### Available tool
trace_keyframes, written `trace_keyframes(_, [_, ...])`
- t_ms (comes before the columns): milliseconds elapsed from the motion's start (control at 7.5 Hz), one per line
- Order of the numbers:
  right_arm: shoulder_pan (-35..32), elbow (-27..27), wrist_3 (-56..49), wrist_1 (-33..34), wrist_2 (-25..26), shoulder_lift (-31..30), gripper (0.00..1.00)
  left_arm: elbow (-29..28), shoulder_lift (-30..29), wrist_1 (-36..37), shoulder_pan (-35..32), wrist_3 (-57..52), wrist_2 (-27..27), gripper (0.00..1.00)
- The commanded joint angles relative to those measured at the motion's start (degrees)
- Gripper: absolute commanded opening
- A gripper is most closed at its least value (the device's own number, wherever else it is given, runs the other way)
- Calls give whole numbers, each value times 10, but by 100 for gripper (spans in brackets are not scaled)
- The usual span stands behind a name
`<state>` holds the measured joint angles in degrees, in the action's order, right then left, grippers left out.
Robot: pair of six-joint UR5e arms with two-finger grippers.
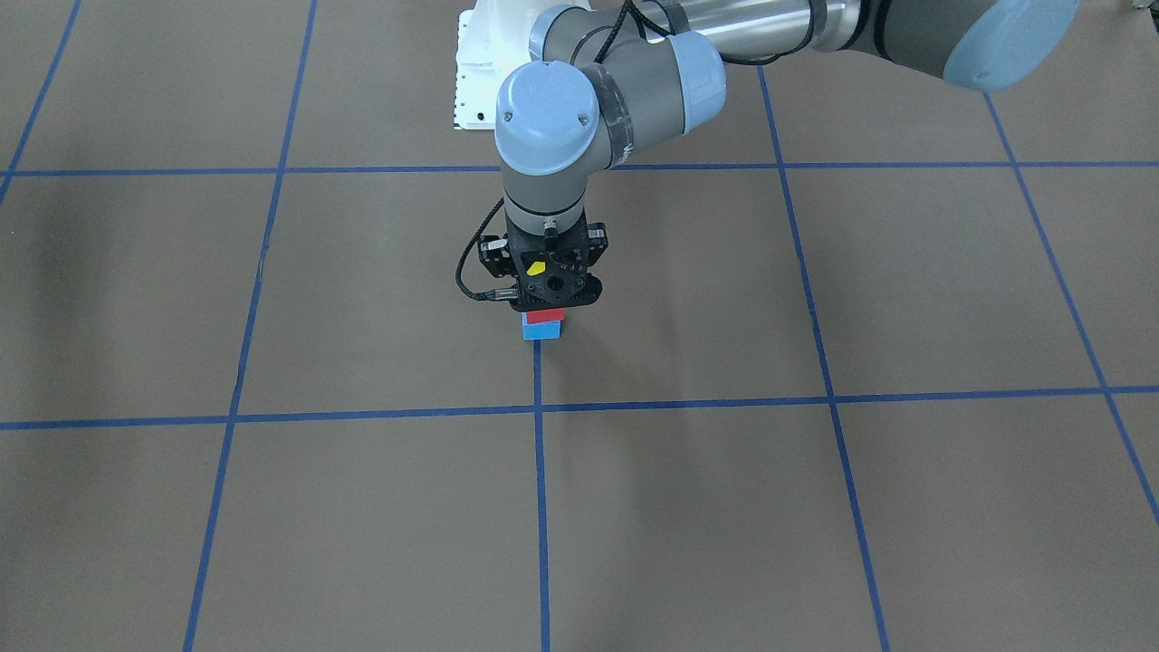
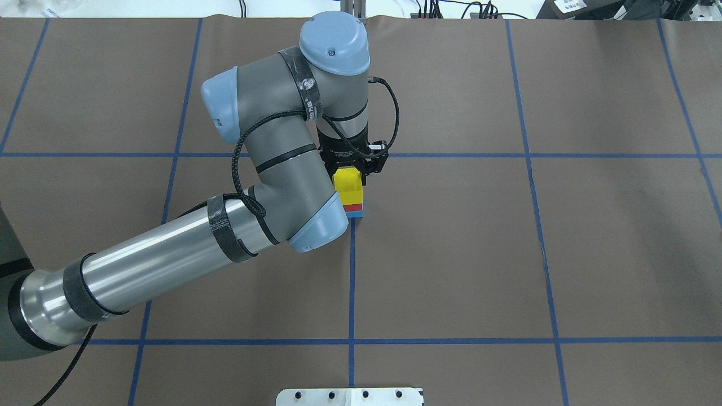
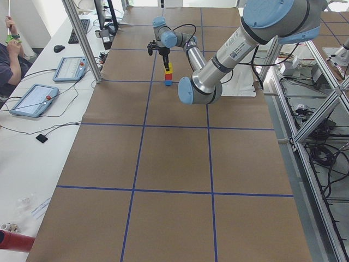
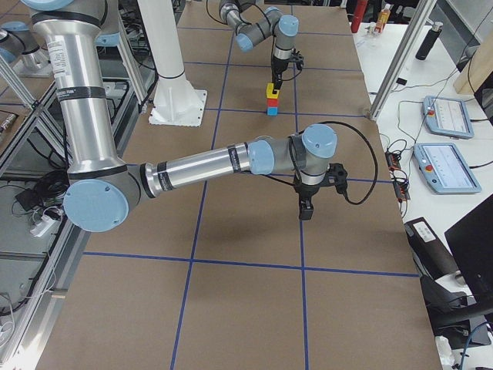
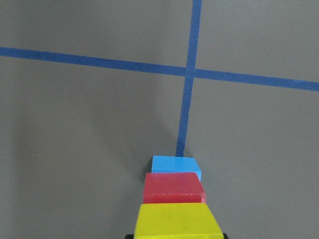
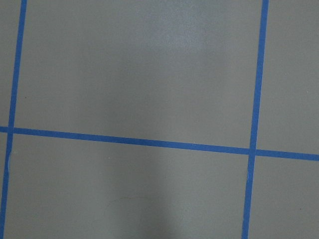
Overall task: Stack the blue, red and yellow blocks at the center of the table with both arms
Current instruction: 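Lower the yellow cube onto the red cube with the left gripper, then open the left gripper and withdraw it from the stack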
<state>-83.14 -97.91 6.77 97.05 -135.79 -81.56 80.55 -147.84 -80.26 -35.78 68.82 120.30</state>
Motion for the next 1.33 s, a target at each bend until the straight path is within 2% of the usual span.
trace_keyframes(0, [0, 0, 0, 0, 0, 0, 100, 1, 1, -5, 2, 3, -1, 100])
trace_keyframes(267, [0, 0, 0, 0, 0, 0, 100, 14, -1, -3, -3, 2, -3, 100])
trace_keyframes(400, [-1, -7, 1, -1, -3, 0, 100, 61, 3, 3, -23, -3, -2, 100])
trace_keyframes(533, [-1, -13, 0, -1, 3, -1, 100, 129, 46, 12, -39, -4, 0, 100])
trace_keyframes(667, [-2, -13, 2, -1, 4, 0, 100, 214, 130, 11, -53, -24, -4, 100])
trace_keyframes(800, [-2, -10, 7, -1, 5, -1, 100, 298, 249, 5, -73, -84, -17, 100])
trace_keyframes(933, [-5, -9, 1, -1, 6, -6, 100, 351, 365, -47, -102, -135, -62, 100])
trace_keyframes(1067, [-10, -8, 2, -1, 15, -14, 100, 346, 456, -104, -171, -242, -57, 100])
trace_keyframes(1200, [-12, -9, 2, -5, 17, -28, 100, 338, 523, -113, -247, -409, -26, 100])
